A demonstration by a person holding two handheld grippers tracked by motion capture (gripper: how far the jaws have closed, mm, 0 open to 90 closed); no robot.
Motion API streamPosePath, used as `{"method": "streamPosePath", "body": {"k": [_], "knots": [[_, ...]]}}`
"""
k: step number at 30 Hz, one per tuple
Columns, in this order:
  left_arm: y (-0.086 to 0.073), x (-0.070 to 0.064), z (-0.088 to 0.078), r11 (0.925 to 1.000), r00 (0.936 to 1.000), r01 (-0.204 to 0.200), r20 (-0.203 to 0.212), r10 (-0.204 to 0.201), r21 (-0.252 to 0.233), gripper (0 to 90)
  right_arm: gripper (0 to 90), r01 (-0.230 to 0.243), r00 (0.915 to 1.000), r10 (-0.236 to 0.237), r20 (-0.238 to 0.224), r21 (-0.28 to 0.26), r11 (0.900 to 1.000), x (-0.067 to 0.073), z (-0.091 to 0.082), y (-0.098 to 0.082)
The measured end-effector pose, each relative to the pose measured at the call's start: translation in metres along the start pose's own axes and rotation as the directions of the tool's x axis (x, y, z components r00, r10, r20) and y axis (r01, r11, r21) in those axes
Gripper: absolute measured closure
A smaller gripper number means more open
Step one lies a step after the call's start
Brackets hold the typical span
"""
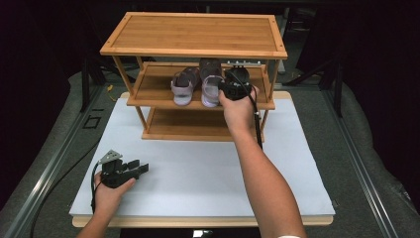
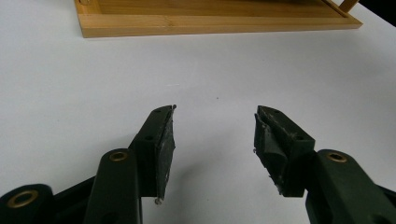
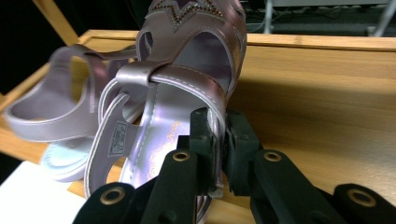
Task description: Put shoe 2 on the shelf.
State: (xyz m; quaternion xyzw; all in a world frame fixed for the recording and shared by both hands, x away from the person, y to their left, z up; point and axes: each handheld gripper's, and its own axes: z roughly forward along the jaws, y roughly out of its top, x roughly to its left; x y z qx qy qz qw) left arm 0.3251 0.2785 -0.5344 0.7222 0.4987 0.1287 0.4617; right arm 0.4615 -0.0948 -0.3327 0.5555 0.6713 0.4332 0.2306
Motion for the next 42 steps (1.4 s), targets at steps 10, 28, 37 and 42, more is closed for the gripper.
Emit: {"method": "streamPosePath", "body": {"k": [10,28,37,42], "knots": [[0.000,0.000,0.001,1.0000,1.0000,-0.002,0.000,0.002,0.007,47.4,82.6,0.006,0.9984,-0.008,0.056,0.030,1.000,-0.004,0.021,0.005],[-0.001,0.000,0.003,1.0000,1.0000,-0.002,0.001,0.002,0.009,47.4,58.5,0.003,0.9998,-0.003,-0.018,-0.005,1.000,-0.007,0.024,0.006],[-0.001,0.000,0.004,0.9999,1.0000,-0.006,-0.003,0.006,0.013,47.3,53.7,0.014,0.9991,-0.016,-0.041,-0.048,0.999,-0.001,0.003,0.003],[-0.001,-0.001,0.004,0.9998,0.9999,-0.011,-0.012,0.011,0.016,47.7,54.1,0.031,0.9959,-0.038,-0.082,-0.087,0.996,-0.003,-0.013,-0.005]]}}
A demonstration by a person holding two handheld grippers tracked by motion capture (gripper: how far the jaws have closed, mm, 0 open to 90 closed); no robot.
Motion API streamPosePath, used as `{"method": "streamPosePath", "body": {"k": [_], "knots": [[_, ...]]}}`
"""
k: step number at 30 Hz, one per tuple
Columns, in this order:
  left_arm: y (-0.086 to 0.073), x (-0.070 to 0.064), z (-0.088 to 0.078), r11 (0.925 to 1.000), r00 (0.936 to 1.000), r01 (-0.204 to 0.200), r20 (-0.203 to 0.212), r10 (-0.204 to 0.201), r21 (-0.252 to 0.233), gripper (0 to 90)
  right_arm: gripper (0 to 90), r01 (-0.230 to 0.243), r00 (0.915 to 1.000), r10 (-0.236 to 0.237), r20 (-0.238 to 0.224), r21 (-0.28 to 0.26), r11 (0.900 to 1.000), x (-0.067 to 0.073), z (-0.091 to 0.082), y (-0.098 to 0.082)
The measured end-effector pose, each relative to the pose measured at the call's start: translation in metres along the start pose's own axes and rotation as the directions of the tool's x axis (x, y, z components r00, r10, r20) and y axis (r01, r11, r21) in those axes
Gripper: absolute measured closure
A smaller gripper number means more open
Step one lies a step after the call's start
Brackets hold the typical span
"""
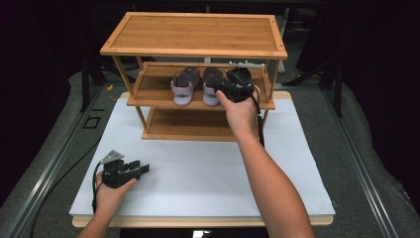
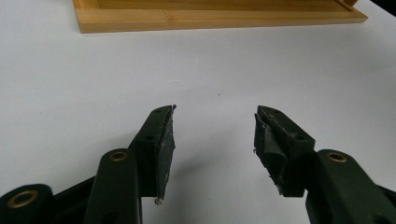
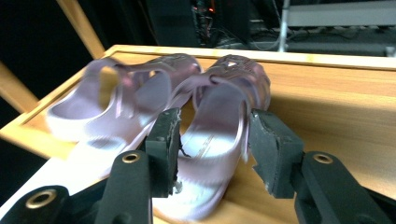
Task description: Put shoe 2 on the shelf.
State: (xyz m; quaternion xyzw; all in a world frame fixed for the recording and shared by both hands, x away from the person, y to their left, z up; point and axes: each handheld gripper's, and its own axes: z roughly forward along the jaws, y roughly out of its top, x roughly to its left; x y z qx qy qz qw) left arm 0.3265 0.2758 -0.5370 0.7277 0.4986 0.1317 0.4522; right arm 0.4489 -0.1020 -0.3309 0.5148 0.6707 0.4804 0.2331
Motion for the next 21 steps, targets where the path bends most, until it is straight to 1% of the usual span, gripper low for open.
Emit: {"method": "streamPosePath", "body": {"k": [1,2,3,4,6,7,8,9,10,11,12,13,14,15,16,17,18,19,20,21], "knots": [[0.000,0.000,0.000,1.0000,1.0000,-0.003,-0.005,0.003,0.001,48.8,54.4,0.022,0.9997,-0.022,-0.013,-0.018,1.000,-0.001,-0.009,-0.003],[0.001,0.000,0.000,1.0000,1.0000,-0.004,-0.006,0.004,-0.002,48.8,54.4,0.022,0.9997,-0.022,-0.013,-0.018,1.000,-0.001,-0.009,-0.003],[0.002,0.000,-0.001,1.0000,1.0000,0.000,-0.007,0.000,-0.008,50.4,54.6,0.040,0.9987,-0.041,-0.031,-0.026,0.999,-0.003,-0.022,-0.007],[0.003,-0.001,-0.002,0.9999,0.9999,-0.002,-0.011,0.002,-0.016,50.4,54.6,0.040,0.9987,-0.041,-0.031,-0.026,0.999,-0.003,-0.022,-0.007],[0.007,-0.002,-0.004,0.9993,0.9999,-0.007,-0.010,0.007,-0.038,51.1,54.6,0.047,0.9976,-0.049,-0.049,-0.043,0.998,-0.008,-0.032,-0.012],[0.009,-0.004,-0.005,0.9988,0.9999,-0.007,-0.010,0.007,-0.048,52.1,54.0,0.056,0.9977,-0.057,-0.036,-0.039,0.998,-0.012,-0.040,-0.015],[0.012,-0.005,-0.005,0.9983,1.0000,-0.006,-0.007,0.005,-0.057,52.1,54.0,0.056,0.9977,-0.057,-0.036,-0.039,0.998,-0.012,-0.040,-0.015],[0.016,-0.006,-0.006,0.9979,1.0000,-0.007,-0.005,0.007,-0.064,53.0,53.3,0.054,0.9971,-0.056,-0.052,-0.044,0.998,-0.017,-0.045,-0.017],[0.019,-0.007,-0.007,0.9972,1.0000,-0.009,-0.001,0.009,-0.075,53.0,53.3,0.054,0.9971,-0.056,-0.052,-0.044,0.998,-0.017,-0.045,-0.017],[0.023,-0.008,-0.007,0.9966,1.0000,-0.003,0.006,0.003,-0.082,54.0,53.3,0.071,0.9958,-0.073,-0.055,-0.038,0.997,-0.020,-0.046,-0.020],[0.033,-0.011,-0.008,0.9953,0.9998,-0.013,0.014,0.014,-0.096,55.1,53.3,0.078,0.9954,-0.080,-0.054,-0.034,0.996,-0.022,-0.045,-0.022],[0.033,-0.011,-0.008,0.9953,0.9998,-0.013,0.014,0.014,-0.096,56.9,53.3,0.082,0.9953,-0.083,-0.051,-0.026,0.996,-0.023,-0.044,-0.024],[0.048,-0.015,-0.009,0.9932,0.9995,-0.024,0.020,0.026,-0.114,58.4,53.0,0.087,0.9948,-0.088,-0.051,-0.017,0.996,-0.025,-0.043,-0.025],[0.048,-0.015,-0.009,0.9932,0.9995,-0.024,0.020,0.026,-0.114,61.4,53.0,0.087,0.9948,-0.088,-0.051,-0.017,0.996,-0.025,-0.043,-0.025],[0.053,-0.015,-0.010,0.9925,0.9993,-0.025,0.026,0.029,-0.119,61.4,52.9,0.088,0.9949,-0.088,-0.048,-0.004,0.996,-0.026,-0.042,-0.027],[0.057,-0.016,-0.010,0.9916,0.9992,-0.024,0.029,0.028,-0.127,62.7,52.9,0.090,0.9951,-0.090,-0.040,-0.008,0.996,-0.026,-0.041,-0.028],[0.064,-0.018,-0.010,0.9906,0.9990,-0.027,0.031,0.031,-0.134,64.5,52.6,0.090,0.9933,-0.090,-0.071,-0.010,0.996,-0.028,-0.040,-0.028],[0.071,-0.019,-0.010,0.9887,0.9990,-0.038,0.020,0.041,-0.145,65.6,51.9,0.092,0.9943,-0.092,-0.053,-0.009,0.996,-0.028,-0.039,-0.029],[0.078,-0.021,-0.010,0.9878,0.9985,-0.050,0.015,0.053,-0.147,66.9,51.5,0.095,0.9941,-0.096,-0.051,-0.012,0.995,-0.028,-0.037,-0.030],[0.085,-0.023,-0.010,0.9865,0.9979,-0.062,0.010,0.064,-0.151,69.6,51.1,0.098,0.9945,-0.098,-0.036,-0.012,0.995,-0.027,-0.035,-0.031]]}}
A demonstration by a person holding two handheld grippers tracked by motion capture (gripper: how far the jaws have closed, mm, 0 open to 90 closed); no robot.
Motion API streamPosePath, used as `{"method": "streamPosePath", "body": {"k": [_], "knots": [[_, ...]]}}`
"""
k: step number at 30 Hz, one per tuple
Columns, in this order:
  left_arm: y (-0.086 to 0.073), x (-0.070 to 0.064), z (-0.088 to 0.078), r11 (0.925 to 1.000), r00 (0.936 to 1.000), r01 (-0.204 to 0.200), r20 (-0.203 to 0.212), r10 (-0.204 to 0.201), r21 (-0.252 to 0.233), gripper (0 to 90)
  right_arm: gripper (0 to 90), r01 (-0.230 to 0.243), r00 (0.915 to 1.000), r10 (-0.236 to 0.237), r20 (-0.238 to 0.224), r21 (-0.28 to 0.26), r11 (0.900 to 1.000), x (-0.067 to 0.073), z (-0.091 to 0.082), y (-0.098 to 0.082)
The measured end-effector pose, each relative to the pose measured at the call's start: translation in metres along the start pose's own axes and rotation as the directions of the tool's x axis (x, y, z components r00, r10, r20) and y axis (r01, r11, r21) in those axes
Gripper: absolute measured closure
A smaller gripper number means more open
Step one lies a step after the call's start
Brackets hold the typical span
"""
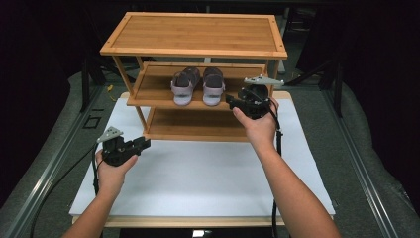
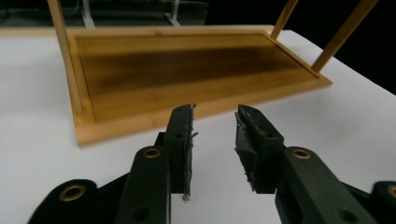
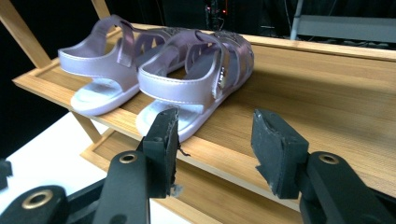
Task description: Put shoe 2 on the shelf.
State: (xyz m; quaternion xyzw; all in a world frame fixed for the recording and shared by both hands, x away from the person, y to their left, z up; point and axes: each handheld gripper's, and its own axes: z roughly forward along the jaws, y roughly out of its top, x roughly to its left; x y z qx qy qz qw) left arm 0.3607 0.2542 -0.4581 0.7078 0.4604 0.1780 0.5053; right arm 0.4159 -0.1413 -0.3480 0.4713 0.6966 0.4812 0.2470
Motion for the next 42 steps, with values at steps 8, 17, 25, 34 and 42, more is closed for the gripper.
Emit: {"method": "streamPosePath", "body": {"k": [8,17,25,34,42], "knots": [[0.054,-0.006,0.013,0.9968,0.9991,-0.010,-0.043,0.007,-0.079,81.3,63.5,0.005,0.9999,-0.005,-0.013,-0.008,1.000,0.001,0.009,-0.004],[0.098,-0.012,0.044,0.9951,0.9983,0.046,-0.033,-0.049,-0.088,89.8,84.1,-0.017,0.9997,0.017,0.020,-0.004,1.000,-0.005,0.025,-0.003],[0.115,-0.019,0.072,0.9964,0.9969,0.062,-0.044,-0.065,-0.058,90.0,88.8,-0.026,0.9992,0.025,0.031,0.028,0.999,-0.009,0.041,-0.001],[0.119,-0.031,0.088,0.9966,0.9970,0.073,-0.022,-0.074,-0.037,90.0,90.0,-0.084,0.9965,0.084,-0.004,0.045,0.995,-0.005,0.057,0.000],[0.118,-0.039,0.098,0.9977,0.9977,0.066,-0.011,-0.066,-0.011,90.0,90.0,-0.105,0.9944,0.105,0.005,0.050,0.993,0.002,0.063,-0.001]]}}
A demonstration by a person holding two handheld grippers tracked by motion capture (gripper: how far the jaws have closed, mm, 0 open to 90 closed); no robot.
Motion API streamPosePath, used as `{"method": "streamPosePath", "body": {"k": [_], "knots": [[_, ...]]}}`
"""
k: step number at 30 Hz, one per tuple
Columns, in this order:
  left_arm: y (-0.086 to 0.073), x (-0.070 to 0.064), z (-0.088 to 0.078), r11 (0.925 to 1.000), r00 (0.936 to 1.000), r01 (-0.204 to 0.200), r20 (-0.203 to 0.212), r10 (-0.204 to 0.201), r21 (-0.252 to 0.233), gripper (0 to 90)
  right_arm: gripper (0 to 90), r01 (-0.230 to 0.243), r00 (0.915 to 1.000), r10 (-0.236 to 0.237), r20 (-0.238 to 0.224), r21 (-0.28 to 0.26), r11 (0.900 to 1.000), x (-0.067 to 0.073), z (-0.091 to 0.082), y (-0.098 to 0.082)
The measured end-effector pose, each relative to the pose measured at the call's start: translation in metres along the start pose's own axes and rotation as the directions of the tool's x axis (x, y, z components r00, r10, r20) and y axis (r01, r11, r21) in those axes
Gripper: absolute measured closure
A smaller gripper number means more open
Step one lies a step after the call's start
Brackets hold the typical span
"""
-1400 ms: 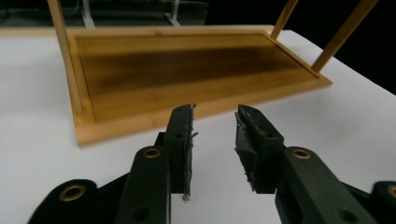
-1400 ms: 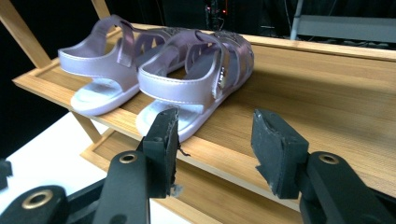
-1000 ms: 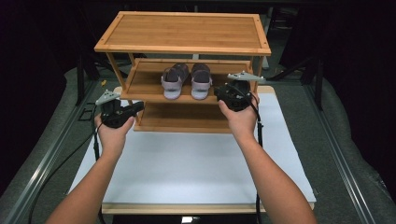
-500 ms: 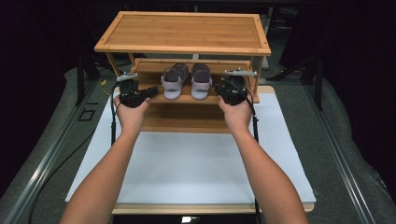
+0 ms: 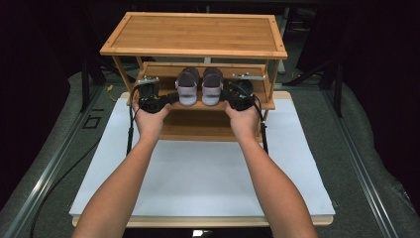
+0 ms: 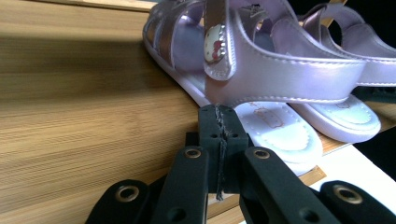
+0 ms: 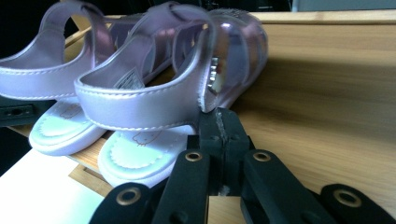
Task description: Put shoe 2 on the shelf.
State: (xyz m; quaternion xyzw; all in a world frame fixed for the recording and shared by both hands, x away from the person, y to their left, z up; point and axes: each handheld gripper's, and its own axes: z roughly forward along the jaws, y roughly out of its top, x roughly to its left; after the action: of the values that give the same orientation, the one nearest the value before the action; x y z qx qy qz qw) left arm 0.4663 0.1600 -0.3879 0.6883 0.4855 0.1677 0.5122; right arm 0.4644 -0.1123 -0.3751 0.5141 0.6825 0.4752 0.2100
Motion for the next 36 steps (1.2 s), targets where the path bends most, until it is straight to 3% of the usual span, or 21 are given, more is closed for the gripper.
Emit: {"method": "streamPosePath", "body": {"k": [2,4,7,10,11,13,14,18,23,24,27,31,33,36], "knots": [[-0.001,-0.002,0.003,1.0000,0.9999,0.001,0.014,-0.001,0.003,90.0,90.0,0.004,1.0000,-0.004,0.006,-0.006,1.000,0.003,0.002,-0.001],[0.000,-0.004,0.004,1.0000,1.0000,0.002,0.007,-0.002,-0.006,90.0,90.0,-0.001,0.9998,0.001,-0.018,-0.006,1.000,0.007,0.003,-0.002],[-0.001,-0.003,0.006,1.0000,1.0000,0.009,0.002,-0.009,0.003,90.0,90.0,-0.009,0.9998,0.010,0.018,-0.024,1.000,0.008,0.005,-0.004],[0.001,-0.002,0.009,1.0000,1.0000,0.000,0.008,0.000,0.005,90.0,90.0,-0.045,0.9986,0.044,-0.028,-0.020,0.999,0.002,0.006,-0.005],[0.002,-0.001,0.009,1.0000,1.0000,0.000,0.007,0.000,0.009,90.0,90.0,-0.075,0.9950,0.074,-0.067,-0.016,0.997,-0.002,0.007,-0.004],[0.004,-0.001,0.011,0.9999,1.0000,-0.007,-0.002,0.007,0.015,90.0,90.0,-0.080,0.9943,0.079,-0.073,-0.014,0.997,-0.002,0.008,-0.003],[0.005,-0.001,0.011,0.9996,0.9998,-0.020,-0.007,0.021,0.019,90.0,90.0,-0.075,0.9962,0.074,-0.046,-0.020,0.997,0.000,0.009,-0.003],[0.009,0.000,0.015,0.9992,0.9990,-0.034,-0.029,0.035,0.023,90.0,90.0,-0.056,0.9973,0.055,-0.047,-0.014,0.998,0.002,0.012,0.001],[0.010,0.002,0.017,0.9991,0.9991,-0.035,-0.025,0.035,0.022,90.0,90.0,-0.054,0.9967,0.053,-0.062,-0.011,0.998,0.000,0.014,0.001],[0.010,0.002,0.017,0.9993,0.9991,-0.032,-0.027,0.032,0.021,90.0,90.0,-0.053,0.9977,0.053,-0.043,-0.012,0.999,0.001,0.014,0.002],[0.010,0.001,0.017,0.9988,0.9986,-0.042,-0.031,0.043,0.024,90.0,90.0,-0.038,0.9981,0.038,-0.049,-0.007,0.999,0.002,0.014,0.003],[0.010,0.002,0.017,0.9991,0.9991,-0.035,-0.025,0.035,0.024,90.0,90.0,-0.021,0.9998,0.021,0.002,-0.004,1.000,0.006,0.014,0.004],[0.010,0.002,0.017,0.9988,0.9988,-0.043,-0.024,0.043,0.025,90.0,90.0,-0.013,0.9998,0.013,-0.014,-0.001,1.000,0.007,0.014,0.005],[0.010,0.003,0.017,0.9989,0.9990,-0.041,-0.019,0.041,0.022,90.0,90.0,-0.010,0.9999,0.010,0.002,-0.004,1.000,0.007,0.014,0.004]]}}
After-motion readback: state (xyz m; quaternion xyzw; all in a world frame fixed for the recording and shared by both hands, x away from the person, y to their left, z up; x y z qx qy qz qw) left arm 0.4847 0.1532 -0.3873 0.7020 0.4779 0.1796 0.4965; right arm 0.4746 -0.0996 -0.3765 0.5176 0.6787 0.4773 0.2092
